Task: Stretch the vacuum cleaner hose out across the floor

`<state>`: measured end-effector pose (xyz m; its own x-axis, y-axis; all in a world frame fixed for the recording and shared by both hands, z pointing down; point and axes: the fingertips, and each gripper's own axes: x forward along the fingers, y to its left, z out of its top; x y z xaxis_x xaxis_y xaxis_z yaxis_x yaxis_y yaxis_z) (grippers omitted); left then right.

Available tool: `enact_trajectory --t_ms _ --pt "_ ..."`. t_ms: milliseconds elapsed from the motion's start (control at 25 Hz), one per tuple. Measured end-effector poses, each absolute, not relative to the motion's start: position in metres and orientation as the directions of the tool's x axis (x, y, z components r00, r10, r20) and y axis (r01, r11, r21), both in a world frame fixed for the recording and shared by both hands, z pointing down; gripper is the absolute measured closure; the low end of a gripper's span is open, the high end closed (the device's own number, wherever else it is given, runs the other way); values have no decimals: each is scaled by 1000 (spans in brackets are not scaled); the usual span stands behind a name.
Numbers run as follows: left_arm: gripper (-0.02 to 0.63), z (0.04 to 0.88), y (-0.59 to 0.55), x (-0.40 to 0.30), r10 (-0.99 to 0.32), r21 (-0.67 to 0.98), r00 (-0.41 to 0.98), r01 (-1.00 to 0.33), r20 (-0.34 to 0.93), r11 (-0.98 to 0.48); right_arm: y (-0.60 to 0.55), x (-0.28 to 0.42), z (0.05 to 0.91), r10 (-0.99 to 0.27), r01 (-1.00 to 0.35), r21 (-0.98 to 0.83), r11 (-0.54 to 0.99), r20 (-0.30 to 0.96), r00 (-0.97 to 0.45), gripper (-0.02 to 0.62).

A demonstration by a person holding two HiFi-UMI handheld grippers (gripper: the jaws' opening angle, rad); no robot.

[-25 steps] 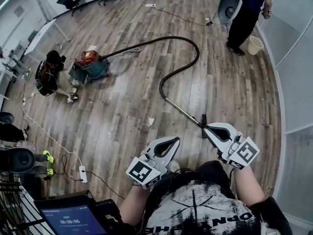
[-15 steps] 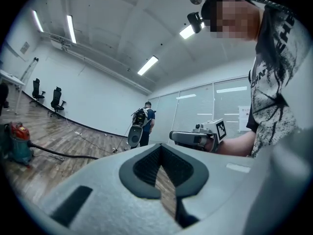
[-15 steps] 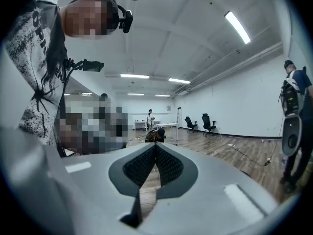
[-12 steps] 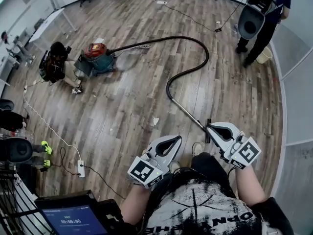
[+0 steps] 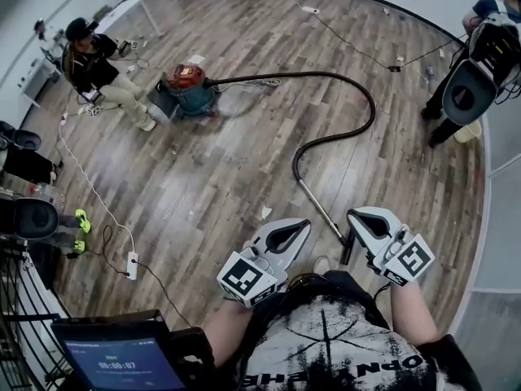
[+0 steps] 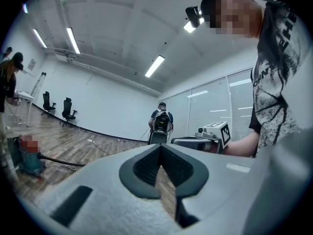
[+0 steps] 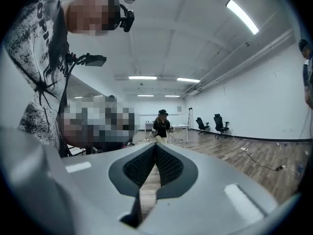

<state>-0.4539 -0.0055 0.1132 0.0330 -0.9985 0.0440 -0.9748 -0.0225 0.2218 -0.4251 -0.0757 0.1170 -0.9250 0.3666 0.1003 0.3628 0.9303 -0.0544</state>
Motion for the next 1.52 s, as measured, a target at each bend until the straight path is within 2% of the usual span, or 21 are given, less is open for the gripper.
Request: enact_trajectory --t_ms 440,720,1200,1360,1520 --pt "606 111 -123 -489 -998 144 4 -990 64 5 -199 -440 153 348 341 -79 937 97 -933 589" --pt "606 144 -154 -531 -987 202 137 -972 90 -116 -224 -460 192 223 203 -122 972 188 -957 589" --pt "606 152 -169 -619 -895 219 443 -879 49 -423 -237 -523 198 -119 -143 -81 986 245 -962 588" --pt "606 167 -173 -622 -879 250 476 -854 25 -456 -238 -519 210 -168 -194 -68 979 281 -945 588" --pt "606 169 -181 -603 -874 240 484 -854 43 -462 -239 -505 220 -140 -173 -79 982 318 -938 588"
